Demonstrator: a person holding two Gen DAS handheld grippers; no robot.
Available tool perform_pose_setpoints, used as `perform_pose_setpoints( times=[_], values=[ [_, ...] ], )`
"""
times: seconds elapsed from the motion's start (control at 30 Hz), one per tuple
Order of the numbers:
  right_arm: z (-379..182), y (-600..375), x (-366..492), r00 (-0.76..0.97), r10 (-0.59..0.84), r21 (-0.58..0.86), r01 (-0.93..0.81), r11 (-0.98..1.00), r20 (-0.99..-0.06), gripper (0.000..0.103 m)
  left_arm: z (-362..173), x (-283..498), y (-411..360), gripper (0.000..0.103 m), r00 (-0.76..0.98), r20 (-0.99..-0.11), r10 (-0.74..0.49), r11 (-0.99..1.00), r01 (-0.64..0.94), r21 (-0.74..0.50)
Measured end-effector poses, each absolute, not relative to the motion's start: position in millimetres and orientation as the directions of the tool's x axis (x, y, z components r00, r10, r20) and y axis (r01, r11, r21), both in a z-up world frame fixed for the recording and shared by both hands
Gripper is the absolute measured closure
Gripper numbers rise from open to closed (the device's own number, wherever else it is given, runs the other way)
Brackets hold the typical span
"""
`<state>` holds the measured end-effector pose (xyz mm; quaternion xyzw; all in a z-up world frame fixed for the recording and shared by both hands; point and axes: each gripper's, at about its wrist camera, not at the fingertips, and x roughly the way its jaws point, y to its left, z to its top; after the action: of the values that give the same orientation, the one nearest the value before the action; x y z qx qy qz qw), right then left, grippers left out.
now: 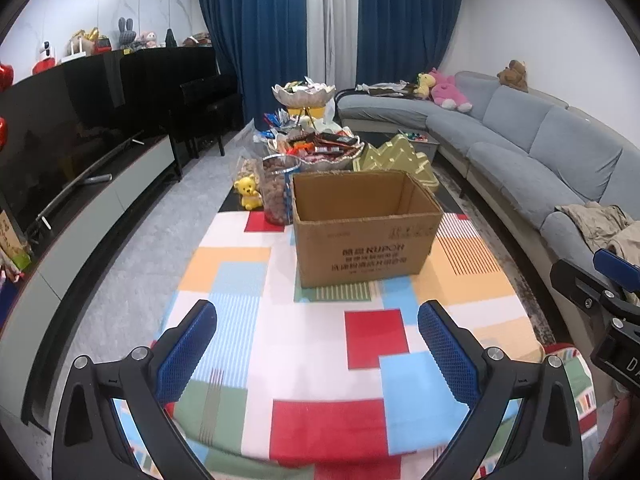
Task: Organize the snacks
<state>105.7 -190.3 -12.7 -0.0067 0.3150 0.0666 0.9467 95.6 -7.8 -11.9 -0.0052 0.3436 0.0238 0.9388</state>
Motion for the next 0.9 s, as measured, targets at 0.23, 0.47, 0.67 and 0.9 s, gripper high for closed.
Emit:
perform_pose_setpoints(
  times=[0.23,0.47,0.67,0.9],
  values=[
    [-13,-196,74,0.79,0.115,0.028,-0.123,0.992,-0.602,0.022,-15,59,-11,0.0,0.751,-0.659,0.033,0.999,-0.038,0.006],
    [-17,-200,50,0.791,0.112,0.027,-0.119,0.992,-0.601,0.022,-19,30,-9,0.0,0.754,-0.654,0.052,0.997,-0.08,-0.014],
    [-12,-193,34,0.809,0.104,-0.012,-0.136,0.991,-0.579,0.022,-16,12,-3,0.0,0.761,-0.644,0.081,0.994,-0.113,-0.009],
    [-8,-195,24,0.818,0.101,-0.008,-0.128,0.992,-0.566,0.022,-8,1,-1,0.0,0.786,-0.611,0.093,0.993,-0.12,-0.004]
  ],
)
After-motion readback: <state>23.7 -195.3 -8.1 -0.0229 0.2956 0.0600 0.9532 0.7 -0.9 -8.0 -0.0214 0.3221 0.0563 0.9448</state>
